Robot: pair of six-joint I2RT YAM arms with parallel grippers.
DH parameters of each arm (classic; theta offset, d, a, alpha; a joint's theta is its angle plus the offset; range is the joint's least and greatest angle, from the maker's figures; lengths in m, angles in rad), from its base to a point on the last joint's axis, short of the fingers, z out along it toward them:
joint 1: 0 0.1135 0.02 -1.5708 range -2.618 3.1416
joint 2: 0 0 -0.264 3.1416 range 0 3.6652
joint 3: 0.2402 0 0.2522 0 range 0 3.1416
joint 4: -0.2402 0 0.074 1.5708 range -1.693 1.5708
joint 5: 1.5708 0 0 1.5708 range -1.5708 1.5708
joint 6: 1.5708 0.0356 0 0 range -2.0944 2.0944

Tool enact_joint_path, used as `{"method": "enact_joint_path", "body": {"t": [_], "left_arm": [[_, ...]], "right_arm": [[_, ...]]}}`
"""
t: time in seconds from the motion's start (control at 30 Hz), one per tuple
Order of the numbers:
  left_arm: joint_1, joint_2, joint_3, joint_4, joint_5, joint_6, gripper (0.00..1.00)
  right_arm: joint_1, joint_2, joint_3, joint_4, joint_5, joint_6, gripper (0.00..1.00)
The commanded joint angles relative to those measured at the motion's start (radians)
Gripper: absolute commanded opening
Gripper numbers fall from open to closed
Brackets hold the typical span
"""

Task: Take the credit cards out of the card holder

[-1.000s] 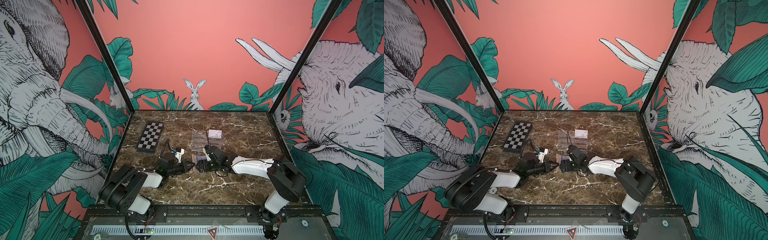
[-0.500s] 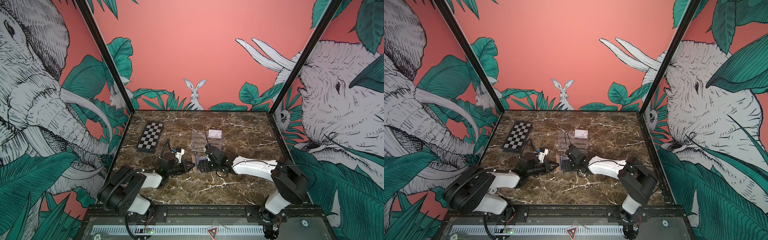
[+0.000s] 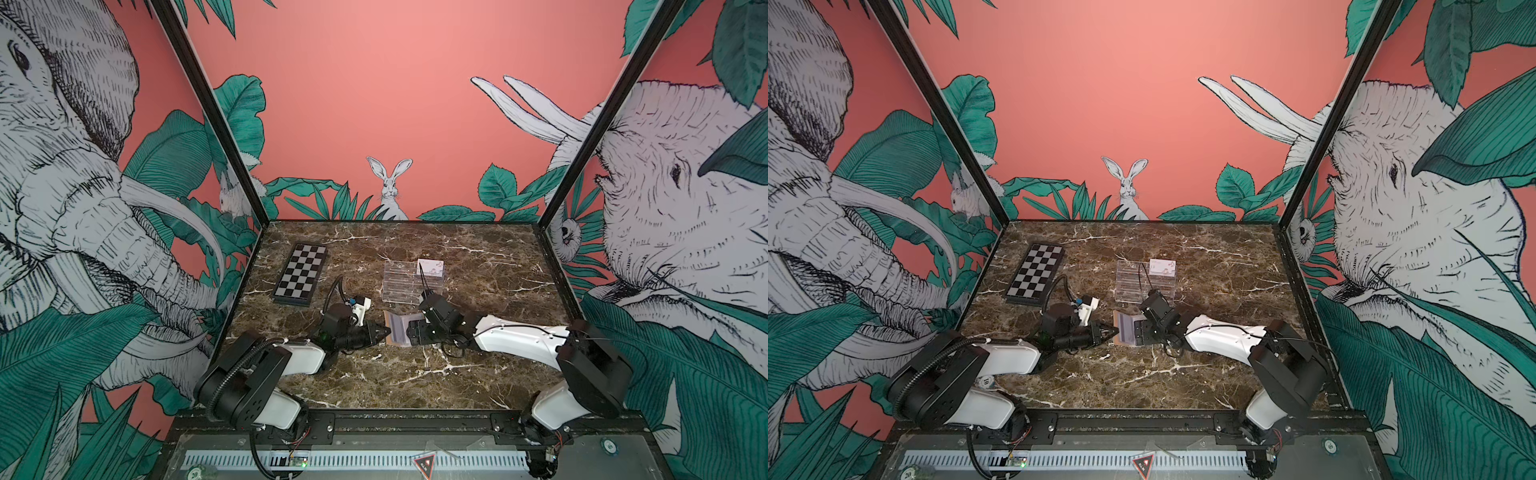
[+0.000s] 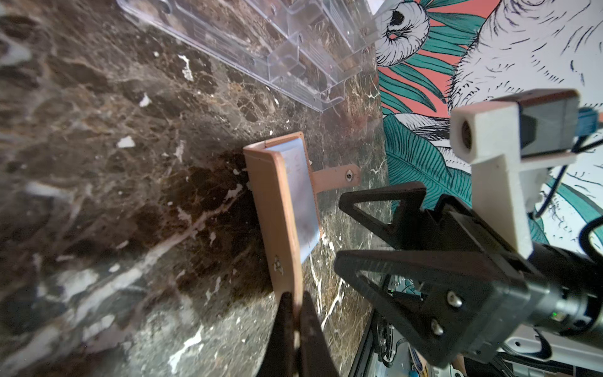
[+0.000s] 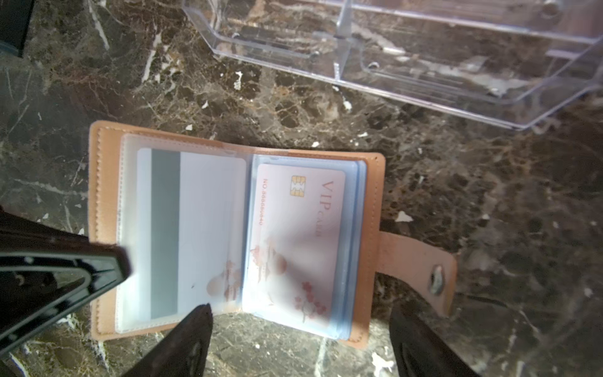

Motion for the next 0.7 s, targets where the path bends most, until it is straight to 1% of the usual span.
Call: {"method": "enact_joint_path", "body": {"t": [0.0,0.1,0.2,0.37,0.4,0.43,0.47,0.5,0.53,0.6,0.67], "left_arm": [[-0.006,-0.013,0.039,-0.064,0.034,0.061,0.00],[-0.005,0.002,0.072,-0.120,0.061,0.107,0.00],[-0.004,0.033,0.095,-0.145,0.088,0.135,0.00],[-0.003,0.083,0.118,-0.153,0.115,0.156,0.00],[-0.003,0.088,0.118,-0.152,0.112,0.156,0.05],[-0.003,0.086,0.117,-0.157,0.101,0.151,0.20],[-0.001,0.077,0.116,-0.169,0.090,0.151,0.31],[0.002,0.058,0.119,-0.190,0.075,0.158,0.40],[0.002,0.035,0.124,-0.223,0.059,0.165,0.47],[0.003,-0.017,0.150,-0.319,0.019,0.194,0.58],[0.004,-0.071,0.185,-0.444,-0.040,0.227,0.63]], "right_arm": [[-0.034,-0.070,-0.055,0.043,-0.016,-0.012,0.87],[-0.065,-0.129,-0.097,0.064,-0.052,-0.024,0.91],[-0.094,-0.173,-0.117,0.072,-0.101,-0.055,0.98],[-0.130,-0.236,-0.181,0.177,-0.180,-0.063,0.98],[-0.138,-0.246,-0.200,0.210,-0.200,-0.058,0.98],[-0.142,-0.254,-0.212,0.238,-0.218,-0.055,0.98],[-0.146,-0.258,-0.217,0.248,-0.226,-0.053,0.98],[-0.147,-0.259,-0.217,0.252,-0.230,-0.054,0.98],[-0.147,-0.259,-0.218,0.254,-0.237,-0.054,0.98],[-0.151,-0.255,-0.217,0.259,-0.253,-0.050,0.94],[-0.156,-0.250,-0.222,0.274,-0.270,-0.041,0.89]]}}
